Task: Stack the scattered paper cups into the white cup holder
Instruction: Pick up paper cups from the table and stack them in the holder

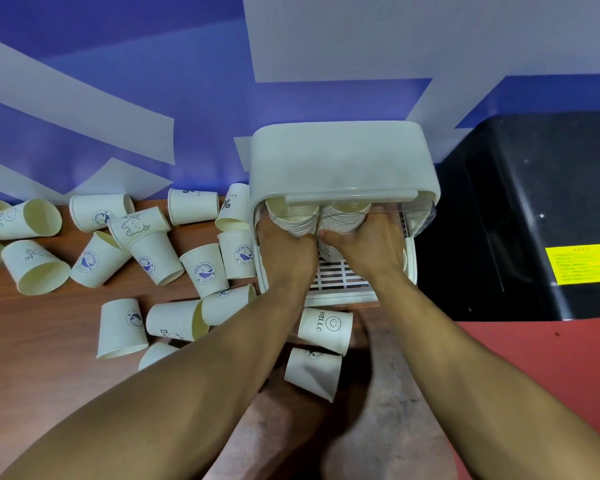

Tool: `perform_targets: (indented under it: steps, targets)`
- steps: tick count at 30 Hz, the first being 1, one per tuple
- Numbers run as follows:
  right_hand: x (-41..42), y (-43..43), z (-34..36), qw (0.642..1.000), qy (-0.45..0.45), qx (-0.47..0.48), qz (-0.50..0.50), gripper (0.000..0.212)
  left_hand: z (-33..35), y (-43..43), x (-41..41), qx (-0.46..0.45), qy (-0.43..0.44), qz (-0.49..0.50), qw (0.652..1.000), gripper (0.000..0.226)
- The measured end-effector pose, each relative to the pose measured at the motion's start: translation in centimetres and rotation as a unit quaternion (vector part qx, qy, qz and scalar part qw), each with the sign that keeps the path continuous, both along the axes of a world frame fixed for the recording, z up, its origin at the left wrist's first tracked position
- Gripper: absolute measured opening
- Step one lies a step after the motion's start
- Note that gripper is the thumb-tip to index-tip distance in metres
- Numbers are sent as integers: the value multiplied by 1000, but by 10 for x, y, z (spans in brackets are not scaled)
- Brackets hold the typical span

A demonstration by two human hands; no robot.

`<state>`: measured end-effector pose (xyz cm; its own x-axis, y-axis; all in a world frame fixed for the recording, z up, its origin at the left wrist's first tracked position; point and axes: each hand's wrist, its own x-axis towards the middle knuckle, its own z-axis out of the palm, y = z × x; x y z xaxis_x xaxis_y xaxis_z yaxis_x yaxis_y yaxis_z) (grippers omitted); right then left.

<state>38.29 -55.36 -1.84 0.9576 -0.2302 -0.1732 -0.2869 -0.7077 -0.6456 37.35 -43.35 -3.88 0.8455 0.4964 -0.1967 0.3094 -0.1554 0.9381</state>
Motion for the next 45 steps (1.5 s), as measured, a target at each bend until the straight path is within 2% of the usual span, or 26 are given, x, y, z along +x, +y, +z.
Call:
perform_targets:
  steps: [5, 12, 15, 25, 34, 39, 45]
  targets:
    - [7, -1, -7, 999, 30, 43, -6, 74, -1, 0, 2, 5, 12, 11, 1000, 55]
    - [11, 1, -12, 998, 43, 34, -15, 81, 5, 2, 8, 25, 74, 2, 997, 53]
    - [8, 0, -14, 999, 31, 34, -11, 76, 8, 4, 1, 37, 58, -11, 998, 54]
    - [4, -6, -14, 998, 5, 55, 7, 72, 10, 2, -7, -24, -15, -12, 1000, 59]
    - [9, -8, -12, 997, 13, 74, 14, 60, 10, 5, -2, -14, -25, -22, 999, 60]
    - [7, -7, -7, 996, 1, 87, 22, 45, 10, 5, -4, -15, -9, -18, 1000, 58]
    - [7, -5, -4, 996, 2, 82, 19, 60, 11, 5, -1, 6, 6, -21, 1000, 57]
